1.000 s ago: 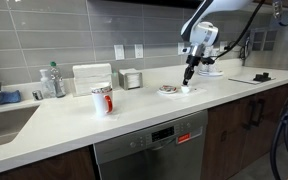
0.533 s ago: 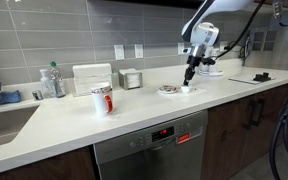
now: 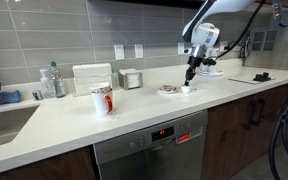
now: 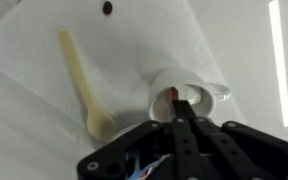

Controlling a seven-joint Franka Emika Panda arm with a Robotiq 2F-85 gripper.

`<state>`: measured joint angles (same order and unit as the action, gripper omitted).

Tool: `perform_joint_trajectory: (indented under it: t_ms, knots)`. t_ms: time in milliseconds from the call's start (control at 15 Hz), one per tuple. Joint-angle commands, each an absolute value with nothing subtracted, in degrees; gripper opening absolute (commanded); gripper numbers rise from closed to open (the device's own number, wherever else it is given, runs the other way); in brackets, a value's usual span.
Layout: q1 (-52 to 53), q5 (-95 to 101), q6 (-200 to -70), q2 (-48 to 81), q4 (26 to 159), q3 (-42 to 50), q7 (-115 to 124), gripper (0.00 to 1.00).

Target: Remove the coffee pod from the white teacup and put it on the counter

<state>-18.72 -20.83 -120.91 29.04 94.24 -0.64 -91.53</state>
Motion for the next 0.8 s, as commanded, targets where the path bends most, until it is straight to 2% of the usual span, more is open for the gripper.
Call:
perform_joint_trajectory:
  t_ms: [0,467,733]
  knots:
    - [-19.28,-21.34,-119.61,29.17,93.39,-1.06,-93.39,0.0]
    - [-18.31,-21.02,-120.53,24.43,95.84,-0.37,-90.34,0.0]
    - [-16.95,-20.54,-125.87,20.74,98.68,0.45,-86.59,0.0]
